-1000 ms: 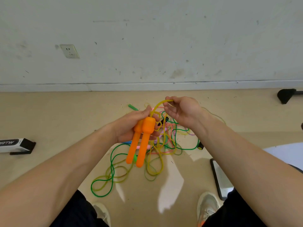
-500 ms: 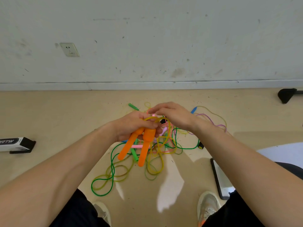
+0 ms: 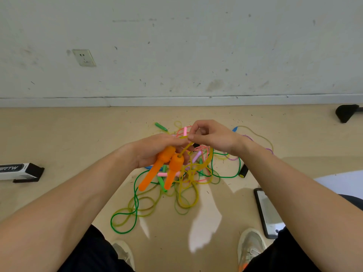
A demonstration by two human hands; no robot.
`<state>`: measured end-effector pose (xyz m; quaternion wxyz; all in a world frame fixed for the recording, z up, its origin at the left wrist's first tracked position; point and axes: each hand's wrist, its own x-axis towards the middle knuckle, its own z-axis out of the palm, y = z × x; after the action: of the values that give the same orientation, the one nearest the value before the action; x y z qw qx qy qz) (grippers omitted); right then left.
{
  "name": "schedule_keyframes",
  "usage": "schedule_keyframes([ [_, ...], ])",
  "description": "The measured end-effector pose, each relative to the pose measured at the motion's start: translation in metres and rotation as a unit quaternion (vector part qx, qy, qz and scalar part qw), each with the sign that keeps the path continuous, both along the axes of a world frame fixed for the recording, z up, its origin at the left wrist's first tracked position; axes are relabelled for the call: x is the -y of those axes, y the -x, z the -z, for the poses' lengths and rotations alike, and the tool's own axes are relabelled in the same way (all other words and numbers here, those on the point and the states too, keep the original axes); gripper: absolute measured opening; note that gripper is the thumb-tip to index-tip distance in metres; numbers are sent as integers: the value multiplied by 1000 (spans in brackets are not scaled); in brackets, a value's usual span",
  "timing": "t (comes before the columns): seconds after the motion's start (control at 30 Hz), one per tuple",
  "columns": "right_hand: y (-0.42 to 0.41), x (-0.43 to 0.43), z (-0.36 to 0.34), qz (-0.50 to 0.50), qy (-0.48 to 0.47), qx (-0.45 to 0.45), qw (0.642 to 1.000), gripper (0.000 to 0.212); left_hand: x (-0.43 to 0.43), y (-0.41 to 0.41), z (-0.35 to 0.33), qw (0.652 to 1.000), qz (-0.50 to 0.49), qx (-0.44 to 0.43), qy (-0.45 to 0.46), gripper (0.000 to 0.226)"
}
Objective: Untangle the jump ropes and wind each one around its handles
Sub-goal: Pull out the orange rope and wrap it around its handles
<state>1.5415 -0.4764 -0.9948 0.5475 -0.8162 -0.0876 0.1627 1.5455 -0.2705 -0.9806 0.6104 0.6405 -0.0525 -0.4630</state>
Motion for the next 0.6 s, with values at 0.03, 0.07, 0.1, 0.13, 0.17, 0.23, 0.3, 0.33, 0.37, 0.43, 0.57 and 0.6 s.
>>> schedule_keyframes([
  [0.03,-2,1,0,7,-14,8,1000,10,0,-2,-2,1000,-1,-27,16,35],
  [0.07,-4,2,1,16,-31,11,999,12,-1,-2,-2,998,2,-45,35,39],
  [0.1,-5,3,1,24,-49,12,998,14,-1,-3,-2,997,6,-48,54,39],
  [0.13,-6,3,1,27,-62,13,998,16,-1,-3,0,997,7,-42,70,38],
  [0.17,-7,3,1,30,-63,16,997,17,-2,-3,3,997,3,-30,75,38],
  [0.23,-7,1,0,32,-61,20,997,18,-2,-3,6,998,-2,-4,59,37],
  [0.3,-6,0,-2,36,-69,16,997,19,-2,-2,8,999,9,12,37,35],
  [0.33,-6,-1,-2,41,-74,14,996,21,-3,-1,9,999,16,12,35,36],
  [0.37,-6,-2,-2,50,-79,15,995,23,-3,0,9,999,24,10,38,36],
  [0.43,-5,-5,-2,79,-85,26,993,28,-2,2,8,998,39,6,51,37],
  [0.57,-3,-7,-1,127,-114,34,985,37,5,8,6,997,34,-8,70,37],
  [0.6,-3,-6,-1,133,-118,37,983,37,7,10,6,997,28,-10,76,34],
])
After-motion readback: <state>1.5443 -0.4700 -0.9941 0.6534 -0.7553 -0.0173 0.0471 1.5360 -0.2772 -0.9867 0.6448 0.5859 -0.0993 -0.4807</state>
